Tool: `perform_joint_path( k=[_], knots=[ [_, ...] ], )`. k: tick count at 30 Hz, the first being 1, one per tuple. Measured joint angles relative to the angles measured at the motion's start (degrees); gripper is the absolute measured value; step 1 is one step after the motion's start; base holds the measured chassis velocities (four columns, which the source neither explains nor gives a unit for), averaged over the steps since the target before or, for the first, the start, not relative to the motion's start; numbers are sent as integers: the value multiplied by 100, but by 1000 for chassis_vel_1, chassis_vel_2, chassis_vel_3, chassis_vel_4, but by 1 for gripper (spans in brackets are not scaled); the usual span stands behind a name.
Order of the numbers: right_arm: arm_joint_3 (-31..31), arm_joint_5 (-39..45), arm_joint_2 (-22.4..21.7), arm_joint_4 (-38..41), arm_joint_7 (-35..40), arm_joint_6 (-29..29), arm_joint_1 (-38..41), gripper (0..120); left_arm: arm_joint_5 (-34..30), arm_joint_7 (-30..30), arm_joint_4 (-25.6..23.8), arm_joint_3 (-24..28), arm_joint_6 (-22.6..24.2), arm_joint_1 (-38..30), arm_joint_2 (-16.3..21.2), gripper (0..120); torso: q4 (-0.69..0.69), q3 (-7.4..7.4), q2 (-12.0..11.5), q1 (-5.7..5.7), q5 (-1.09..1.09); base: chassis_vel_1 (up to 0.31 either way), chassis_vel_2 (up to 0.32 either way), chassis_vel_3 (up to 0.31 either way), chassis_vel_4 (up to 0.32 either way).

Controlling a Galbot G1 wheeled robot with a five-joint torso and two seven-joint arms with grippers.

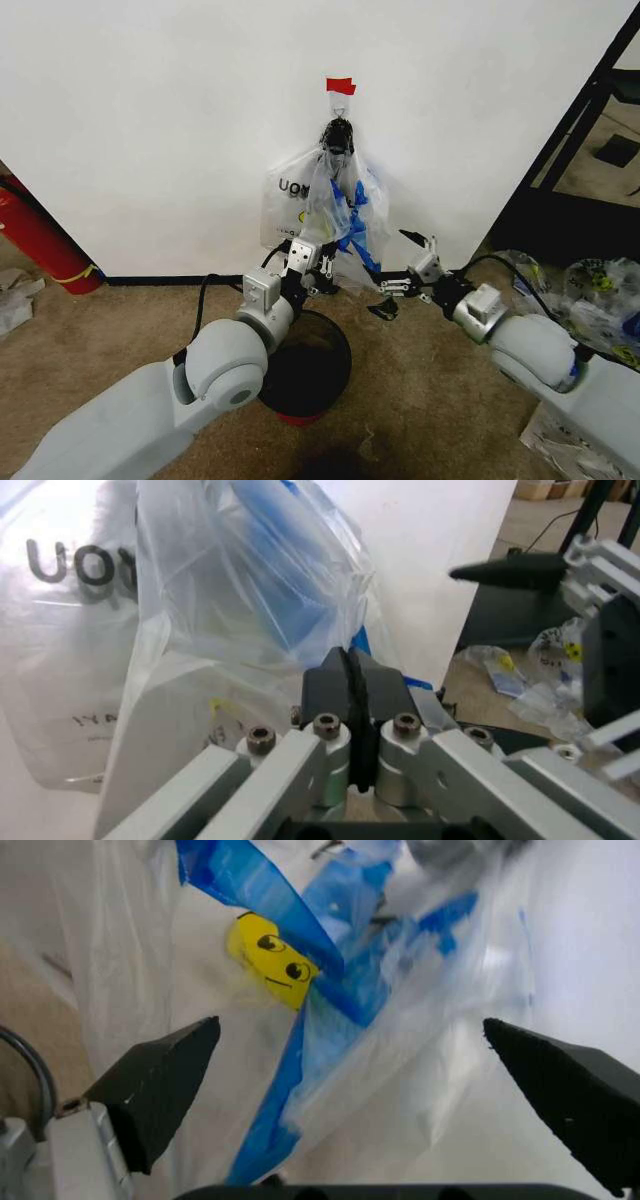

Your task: Pick up the garbage bag from the wall and place it over the trash bin.

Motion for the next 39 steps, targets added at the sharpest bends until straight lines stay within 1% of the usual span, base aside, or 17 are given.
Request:
perform_joint_path(
  k=[1, 5, 8, 9, 15, 16, 17, 20, 23, 25, 26, 30, 33, 34, 39],
  knots=[
    [0, 0, 0, 0, 0, 0, 0, 97, 0, 0, 0, 0, 0, 0, 0, 0, 0, 0, 0, 0, 0, 0, 0, 0, 0],
    [-416, -359, -39, -22, -165, -122, 477, 95, 56, 10, -56, -5, 0, 125, -4, 0, -1, 0, 0, 0, -1, 0, 0, 0, 0],
    [-708, -433, 31, -86, -176, -319, 748, 95, 72, 17, -84, 1, 0, 147, -4, 0, 0, -1, 0, 0, -1, 0, 0, 0, 0],
    [-708, -433, 31, -86, -176, -319, 748, 95, 72, 17, -84, 1, 0, 147, -4, 0, 0, -1, 0, 0, -1, 0, 0, 0, 0],
    [-1074, -510, 307, -267, -156, -776, 1034, 90, 52, 17, -138, -3, 3, 157, -30, 0, 0, 0, 0, 0, 1, 0, 0, 0, 0],
    [-1126, -526, 331, -308, -151, -799, 1081, 87, 51, 16, -145, -4, 4, 160, -30, 0, 0, 0, 0, 0, 0, 0, 0, 0, 0],
    [-1126, -526, 331, -308, -151, -799, 1081, 87, 51, 16, -145, -4, 4, 160, -30, 0, 0, 0, 0, 0, 0, 0, 0, 0, 0],
    [-1348, -575, 393, -458, -148, -838, 1267, 80, 49, 16, -156, -10, 6, 170, -22, 0, 0, 0, 0, 0, 0, 0, 0, 0, 0],
    [-1526, -609, 451, -564, -149, -854, 1419, 78, 48, 16, -168, -11, 6, 183, -16, 0, 0, 0, 1, 0, 0, 0, 0, 0, 0],
    [-1684, -646, 498, -644, -153, -884, 1586, 72, 47, 16, -178, -6, 8, 189, -17, 0, 0, 0, 1, 0, 0, 0, 0, 0, 0],
    [-1684, -646, 498, -644, -153, -884, 1586, 72, 47, 16, -178, -6, 8, 189, -17, 0, 0, 0, 1, 0, 0, 0, 0, 0, 0],
    [-1981, -665, 528, -729, -154, -1020, 1908, 59, 45, 16, -187, 3, 17, 188, -38, 0, 0, 0, 1, 0, 0, 0, 0, 0, 0],
    [-2183, -671, 541, -763, -147, -1262, 2150, 44, 37, 16, -197, -2, 22, 169, -48, 0, 0, 0, 1, 0, 0, 0, 0, 0, 0],
    [-2183, -671, 541, -763, -147, -1262, 2150, 44, 37, 16, -197, -2, 22, 169, -48, 0, 0, 0, 1, 0, 0, 0, 0, 0, 0],
    [-2202, -506, 600, -724, 45, -1622, 2190, 23, 22, 12, -231, -49, 24, 168, -10, 0, 0, 0, 1, 0, 0, 0, 0, 0, 0]
  ],
)
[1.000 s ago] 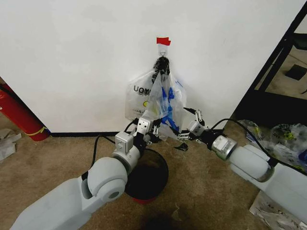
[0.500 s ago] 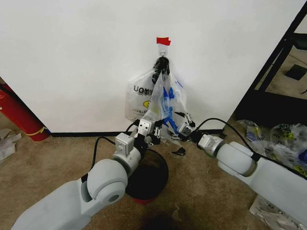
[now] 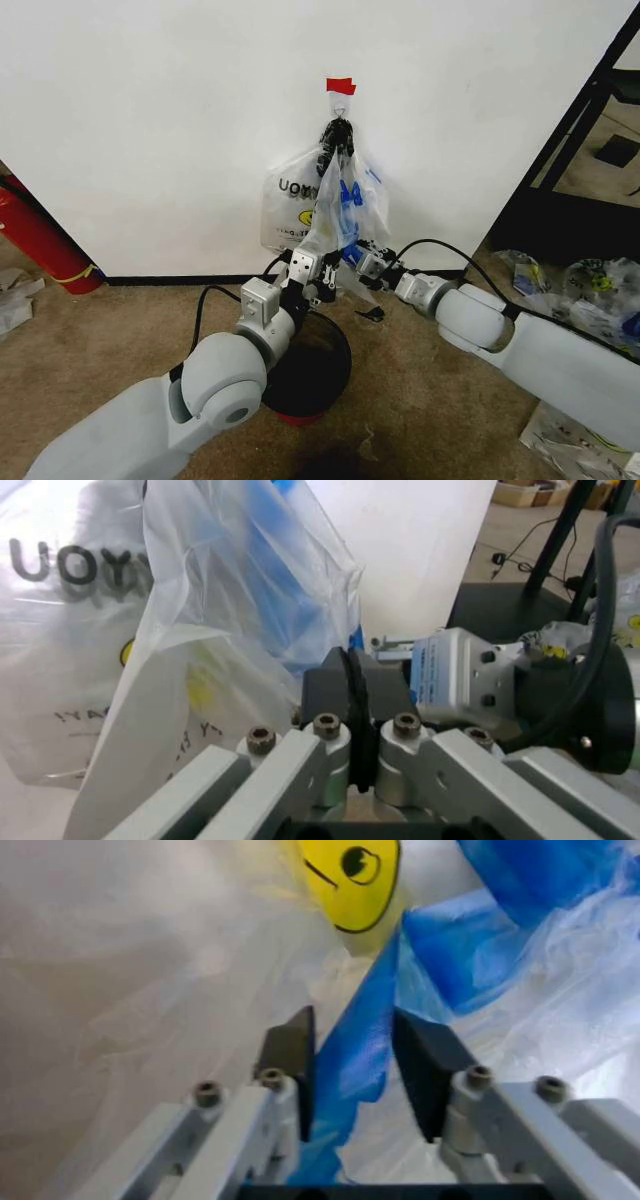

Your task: Pick up the garbage bag from the wall and place it over the trash bin.

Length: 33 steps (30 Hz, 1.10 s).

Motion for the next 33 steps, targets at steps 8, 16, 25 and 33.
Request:
perform_joint_path(
  k=[8, 16, 25, 33],
  knots=[
    [498, 265, -16, 90, 276, 26, -463, 0, -4, -6, 43, -126, -1, 73, 2, 0, 0, 0, 0, 0, 0, 0, 0, 0, 0],
    [2416, 1104, 159, 520, 747, 917, -2181, 0, -63, -4, 237, -407, -33, 136, -41, 0, -1, 0, 0, 0, 0, 0, 0, 0, 0],
    [4108, 2368, 839, 1345, 881, 1743, -3399, 0, -124, 57, 449, -762, -123, 400, -165, 13, 0, 0, 0, 0, -3, 0, 0, 0, 0],
    [4534, 2386, 1180, 1592, 997, 1765, -3735, 0, 251, 423, 182, -1034, -117, 737, 40, 43, 2, -1, 0, -1, -1, 0, 0, 0, 0]
  ],
)
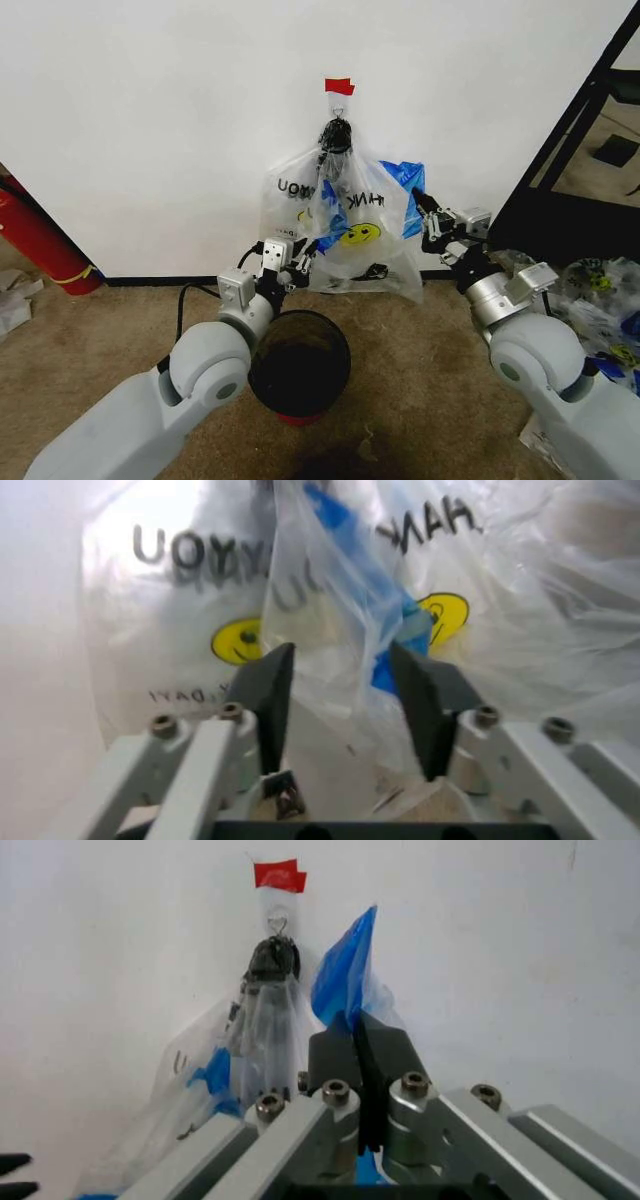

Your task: Pick up the garbage bag from the wall and place it over the trash bin.

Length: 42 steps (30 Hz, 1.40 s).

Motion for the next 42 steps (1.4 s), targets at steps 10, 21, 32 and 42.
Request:
perform_joint_path(
  k=[10, 21, 32, 42],
  knots=[
    [-35, -233, 78, 9, -8, 76, -79, 0, 448, 415, -491, -126, -310, -73, 369, 81, -1, 0, 0, 0, 1, 0, 0, 0, 0],
    [379, -496, 169, 76, -70, 192, -564, 0, 891, 527, 589, 2145, 338, -2379, -58, 100, -5, 1, 0, 1, 0, 0, 0, 0, 0],
    [1034, -446, 163, 440, -186, 264, -1241, 0, 1588, 672, 1329, 3163, 700, -3692, -277, 71, -2, 1, 0, 1, 2, 0, 0, 0, 0],
    [1006, -449, 172, 440, -202, 283, -1200, 0, 1552, 748, 1262, 3604, 1102, -4068, -133, 70, -2, 0, 0, 1, 1, 0, 0, 0, 0]
  ],
)
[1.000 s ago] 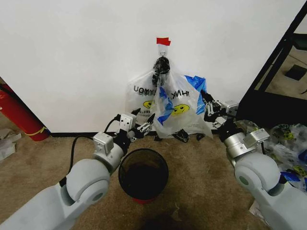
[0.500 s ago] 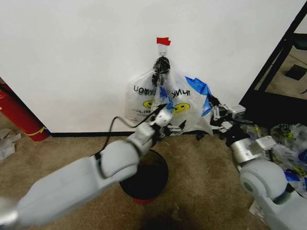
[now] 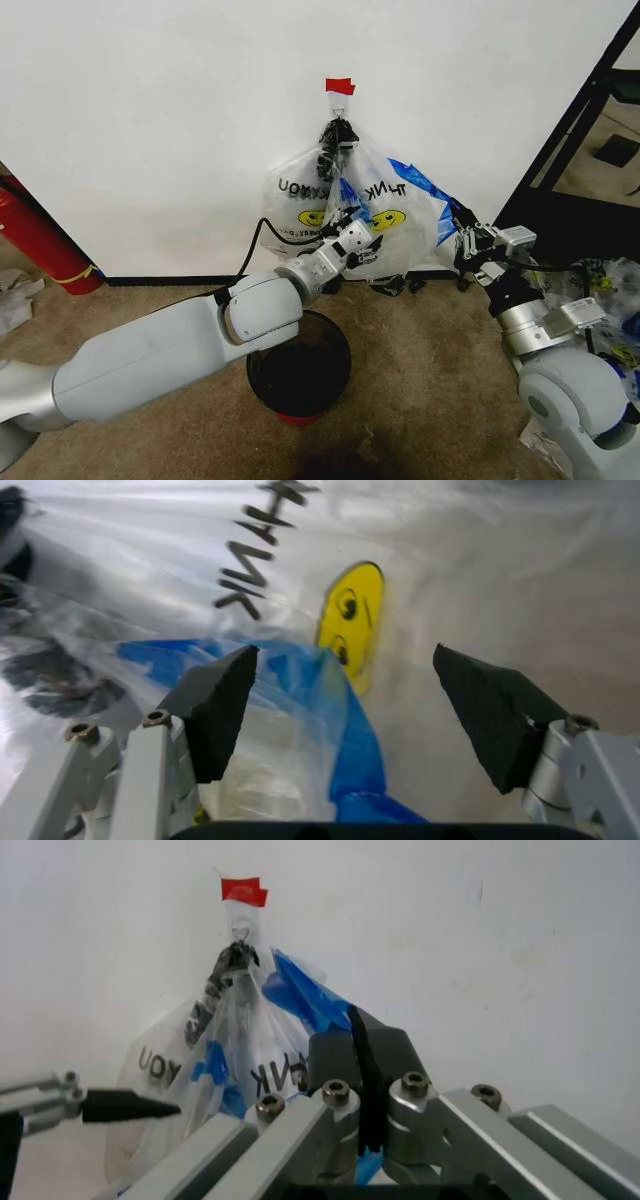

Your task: Pick up the garbage bag from the wall and place it over the trash bin.

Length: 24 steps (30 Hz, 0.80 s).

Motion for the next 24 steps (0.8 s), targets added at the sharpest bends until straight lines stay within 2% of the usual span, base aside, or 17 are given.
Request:
perform_joint_path(
  k=[10, 15, 17, 20, 24],
  knots=[
    [41, -18, 5, 38, -16, 2, -104, 0, -73, -39, 203, 252, 143, -289, -262, 70, -1, 0, 0, 0, 0, 0, 0, 0, 0],
    [94, 10, -21, 98, -17, 4, -132, 0, 60, -20, 378, 394, 260, -387, -367, 52, -1, 0, 0, 0, 0, 0, 0, 0, 0],
    [97, 19, -27, 105, -17, 4, -131, 0, 78, -18, 404, 418, 269, -394, -370, 48, 0, 0, 0, 0, 0, 0, 0, 0, 0],
    [96, 46, -33, 118, -16, 1, -111, 0, 108, -1, 431, 476, 272, -371, -353, 33, -1, 0, 0, 0, 0, 0, 0, 0, 0],
    [53, 60, -45, 80, -12, -12, -45, 0, 108, 14, 338, 456, 254, -248, -299, 23, -1, 0, 0, 0, 0, 0, 0, 0, 0]
  ],
)
